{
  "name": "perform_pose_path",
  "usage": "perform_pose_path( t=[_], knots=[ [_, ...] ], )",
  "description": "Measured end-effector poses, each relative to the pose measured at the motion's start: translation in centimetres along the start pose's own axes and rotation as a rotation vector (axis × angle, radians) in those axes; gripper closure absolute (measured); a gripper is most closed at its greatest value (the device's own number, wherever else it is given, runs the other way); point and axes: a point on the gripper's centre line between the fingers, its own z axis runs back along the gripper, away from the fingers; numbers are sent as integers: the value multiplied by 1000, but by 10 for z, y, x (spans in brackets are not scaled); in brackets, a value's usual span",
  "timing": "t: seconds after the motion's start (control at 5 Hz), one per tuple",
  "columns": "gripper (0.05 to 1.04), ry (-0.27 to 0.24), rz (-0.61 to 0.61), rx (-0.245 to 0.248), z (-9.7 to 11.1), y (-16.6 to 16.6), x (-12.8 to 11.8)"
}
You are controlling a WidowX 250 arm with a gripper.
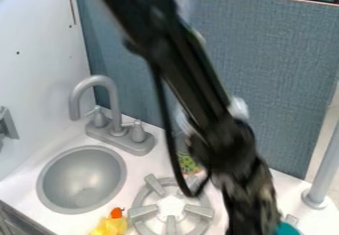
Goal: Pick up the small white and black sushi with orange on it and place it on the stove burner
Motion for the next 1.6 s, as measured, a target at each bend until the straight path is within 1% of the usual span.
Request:
perform_pose_path(
  t=[0.2, 0.4, 0.6, 0.8, 1.0, 1.2, 1.4, 1.6],
  knots=[
    [489, -68, 120, 4, 25, 26, 17],
    [489, -116, 219, 36, 36, 61, 36],
    [489, -148, 293, 95, 41, 95, 47],
    [489, -184, 379, 131, 41, 122, 55],
    [489, -173, 431, 141, 33, 135, 63],
    [489, -141, 462, 138, 28, 143, 65],
    [489, -91, 470, 134, 16, 142, 72],
    [489, -51, 452, 105, 8, 136, 80]
  ],
)
